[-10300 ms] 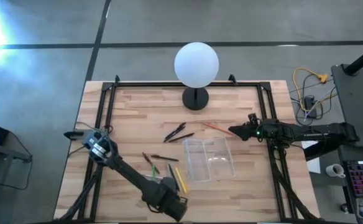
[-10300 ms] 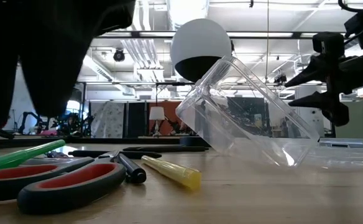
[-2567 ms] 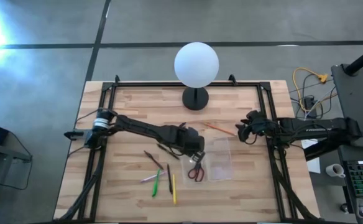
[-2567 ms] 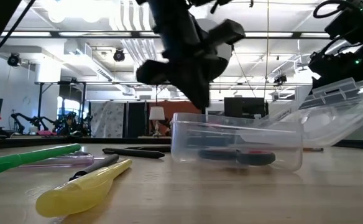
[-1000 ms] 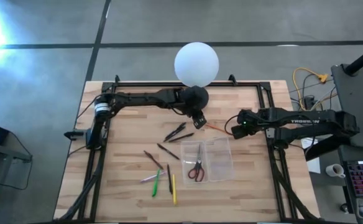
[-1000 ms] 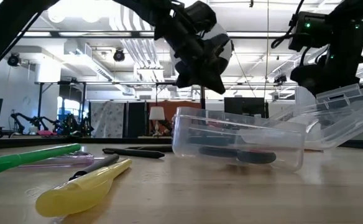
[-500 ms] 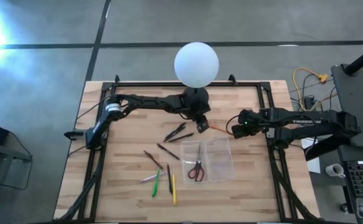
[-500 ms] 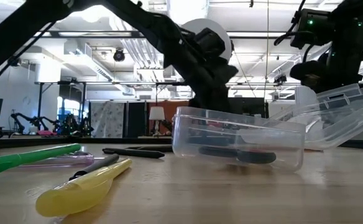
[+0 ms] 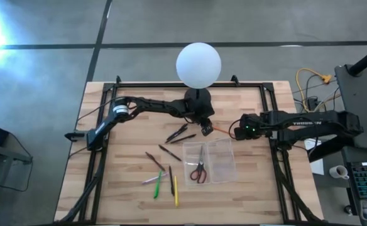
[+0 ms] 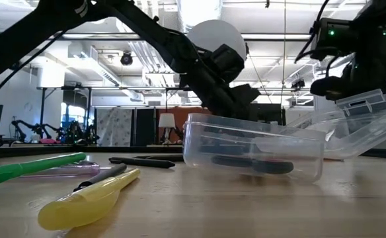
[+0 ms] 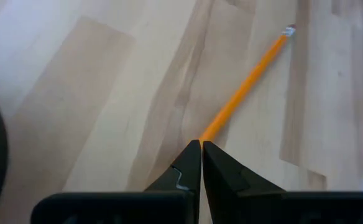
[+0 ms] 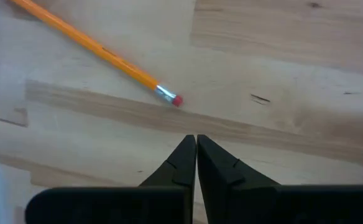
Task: Pick & place school supplies into a supply box
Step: Put the orange pencil into the transparent supply box
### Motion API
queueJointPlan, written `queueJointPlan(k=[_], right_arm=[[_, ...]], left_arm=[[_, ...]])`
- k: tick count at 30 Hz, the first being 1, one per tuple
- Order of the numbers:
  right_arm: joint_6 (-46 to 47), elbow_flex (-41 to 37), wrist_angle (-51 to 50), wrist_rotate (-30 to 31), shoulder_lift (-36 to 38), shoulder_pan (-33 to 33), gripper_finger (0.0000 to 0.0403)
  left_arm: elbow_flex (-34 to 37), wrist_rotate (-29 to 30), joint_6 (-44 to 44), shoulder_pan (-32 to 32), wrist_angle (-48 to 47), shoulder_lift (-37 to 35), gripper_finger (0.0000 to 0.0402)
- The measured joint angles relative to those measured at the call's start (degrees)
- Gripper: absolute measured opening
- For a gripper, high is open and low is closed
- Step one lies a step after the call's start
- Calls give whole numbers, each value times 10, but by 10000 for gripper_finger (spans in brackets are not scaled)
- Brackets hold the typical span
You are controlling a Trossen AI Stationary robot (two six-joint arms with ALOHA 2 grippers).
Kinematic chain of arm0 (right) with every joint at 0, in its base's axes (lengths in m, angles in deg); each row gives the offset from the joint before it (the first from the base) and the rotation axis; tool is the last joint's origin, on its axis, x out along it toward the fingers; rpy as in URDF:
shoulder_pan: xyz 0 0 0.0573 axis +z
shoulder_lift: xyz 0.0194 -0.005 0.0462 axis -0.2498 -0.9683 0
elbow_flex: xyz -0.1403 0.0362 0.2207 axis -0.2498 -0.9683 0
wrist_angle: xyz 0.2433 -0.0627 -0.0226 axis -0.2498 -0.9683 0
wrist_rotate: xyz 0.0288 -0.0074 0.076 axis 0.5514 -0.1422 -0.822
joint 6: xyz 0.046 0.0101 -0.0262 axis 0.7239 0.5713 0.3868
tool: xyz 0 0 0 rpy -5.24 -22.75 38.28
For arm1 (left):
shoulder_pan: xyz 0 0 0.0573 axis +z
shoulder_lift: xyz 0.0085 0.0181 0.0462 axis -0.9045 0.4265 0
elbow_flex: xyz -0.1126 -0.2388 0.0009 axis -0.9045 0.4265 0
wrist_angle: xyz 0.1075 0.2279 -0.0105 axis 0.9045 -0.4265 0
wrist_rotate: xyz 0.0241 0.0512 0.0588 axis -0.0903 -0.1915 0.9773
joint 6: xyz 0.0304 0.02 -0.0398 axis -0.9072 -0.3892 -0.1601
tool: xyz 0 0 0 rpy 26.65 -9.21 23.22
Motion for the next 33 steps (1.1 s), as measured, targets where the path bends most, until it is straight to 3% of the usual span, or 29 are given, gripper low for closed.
queueJointPlan(k=[18,27,33], right_arm=[[26,-38,58,3,-16,0,9],[39,-45,81,28,-44,0,9],[37,-27,66,62,-20,0,9]], left_arm=[[36,14,-36,3,1,0,0],[43,14,-24,5,12,0,0],[43,13,-17,4,11,3,0]])
